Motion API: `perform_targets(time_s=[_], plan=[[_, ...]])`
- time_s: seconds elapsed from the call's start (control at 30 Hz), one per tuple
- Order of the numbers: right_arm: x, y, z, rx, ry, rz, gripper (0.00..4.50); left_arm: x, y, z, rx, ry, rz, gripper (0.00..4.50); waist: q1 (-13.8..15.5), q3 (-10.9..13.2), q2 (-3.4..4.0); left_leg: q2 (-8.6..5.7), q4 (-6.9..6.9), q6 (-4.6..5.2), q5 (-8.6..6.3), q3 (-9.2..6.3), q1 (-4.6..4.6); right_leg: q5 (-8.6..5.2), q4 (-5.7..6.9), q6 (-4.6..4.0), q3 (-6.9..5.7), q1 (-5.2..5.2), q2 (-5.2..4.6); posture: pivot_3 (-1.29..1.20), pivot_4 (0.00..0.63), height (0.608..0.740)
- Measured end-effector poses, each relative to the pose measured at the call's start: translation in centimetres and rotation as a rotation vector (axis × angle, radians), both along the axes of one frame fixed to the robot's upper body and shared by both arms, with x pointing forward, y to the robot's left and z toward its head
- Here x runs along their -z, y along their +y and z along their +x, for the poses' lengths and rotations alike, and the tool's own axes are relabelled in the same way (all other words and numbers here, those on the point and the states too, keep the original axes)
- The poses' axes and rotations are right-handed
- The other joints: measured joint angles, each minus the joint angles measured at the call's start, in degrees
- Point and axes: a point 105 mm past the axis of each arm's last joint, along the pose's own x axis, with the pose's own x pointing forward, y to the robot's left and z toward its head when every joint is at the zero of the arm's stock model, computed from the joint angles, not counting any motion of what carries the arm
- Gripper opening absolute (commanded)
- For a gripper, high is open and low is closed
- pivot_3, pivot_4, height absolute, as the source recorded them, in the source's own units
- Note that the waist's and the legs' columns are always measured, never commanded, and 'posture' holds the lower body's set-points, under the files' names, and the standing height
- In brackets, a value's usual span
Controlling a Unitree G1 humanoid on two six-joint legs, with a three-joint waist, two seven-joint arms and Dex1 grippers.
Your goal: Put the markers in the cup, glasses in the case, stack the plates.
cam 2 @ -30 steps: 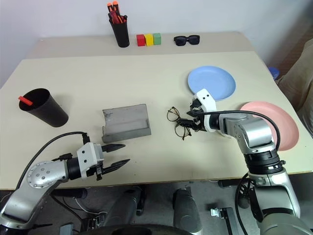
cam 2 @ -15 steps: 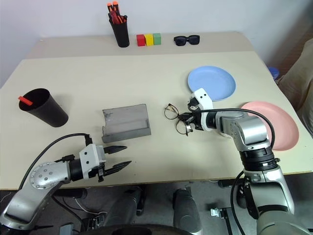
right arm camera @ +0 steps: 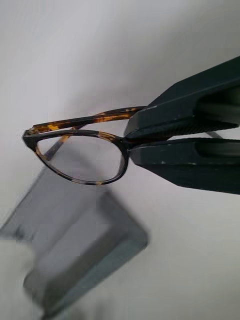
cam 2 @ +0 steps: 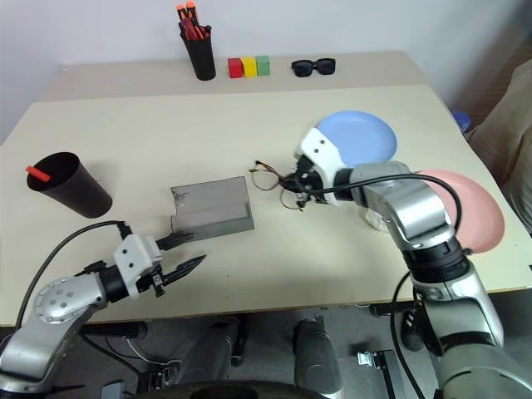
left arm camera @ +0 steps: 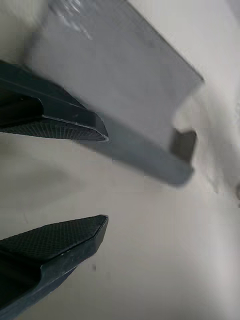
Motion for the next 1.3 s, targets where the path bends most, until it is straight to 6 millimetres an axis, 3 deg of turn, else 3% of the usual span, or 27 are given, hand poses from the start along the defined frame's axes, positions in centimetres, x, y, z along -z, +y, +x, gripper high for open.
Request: perform_targets(time_s=[0.2, 0.4, 0.53, 0.7, 1.0, 1.1, 1.3], plan=[[-2.0, 8.6, -2.4, -0.326, -0.178, -0.003, 0.08, 0.3, 3.9, -0.3, -0.173, 0.022, -0.131, 2.39, 0.3, 0.0, -0.01, 0.02, -0.04, -0.02, -0.01, -0.01, -0.01, 0.01, -0.02, -0.04, -0.04, -0.06, 0.01, 0.0, 0.15, 0.74], [-1.5, 12.3, -2.6, -0.434, -0.208, -0.012, 0.08, 0.8, 5.9, -1.6, -0.26, 0.059, -0.214, 2.39, 0.3, -0.1, -0.08, 0.01, -0.02, -0.14, -0.08, -0.04, 0.01, 0.05, -0.04, -0.08, -0.07, -0.2, 0.02, 0.0, 0.15, 0.74], [0.7, 12.5, -1.6, -0.423, -0.182, -0.071, 0.08, 0.9, 6.1, -1.9, -0.278, 0.062, -0.216, 2.39, 0.4, 0.0, -0.07, 0.0, -0.02, -0.15, -0.08, -0.03, 0.01, 0.05, -0.03, -0.09, -0.06, -0.21, 0.03, 0.0, 0.15, 0.74], [2.5, 11.4, -0.5, -0.404, -0.17, -0.147, 0.08, -0.1, 5.3, -1.9, -0.265, 0.027, -0.219, 2.39, 0.2, 0.0, -0.07, 0.01, -0.05, -0.16, -0.08, 0.0, 0.01, 0.05, 0.02, -0.09, -0.03, -0.18, 0.06, 0.0, 0.15, 0.74], [3.7, 10.0, -1.2, -0.456, -0.115, -0.198, 0.08, -0.2, 4.6, -1.4, -0.245, 0.032, -0.219, 2.39, 0.2, 0.0, -0.06, 0.02, -0.08, -0.13, -0.06, 0.01, 0.01, 0.05, 0.04, -0.09, -0.02, -0.15, 0.09, 0.0, 0.15, 0.74], [4.1, 9.9, -1.4, -0.463, -0.104, -0.205, 0.97, -0.2, 4.4, -1.2, -0.238, 0.038, -0.221, 2.39, 0.1, 0.0, -0.06, 0.02, -0.08, -0.12, -0.05, 0.01, 0.01, 0.05, 0.04, -0.09, -0.02, -0.14, 0.09, 0.0, 0.15, 0.74], [4.0, 10.3, -1.4, -0.456, -0.111, -0.194, 4.05, -0.3, 4.5, -1.0, -0.238, 0.044, -0.214, 2.39, 0.1, 0.0, -0.06, 0.03, -0.09, -0.13, -0.06, 0.01, 0.01, 0.05, 0.04, -0.09, -0.02, -0.14, 0.09, 0.0, 0.15, 0.74]])
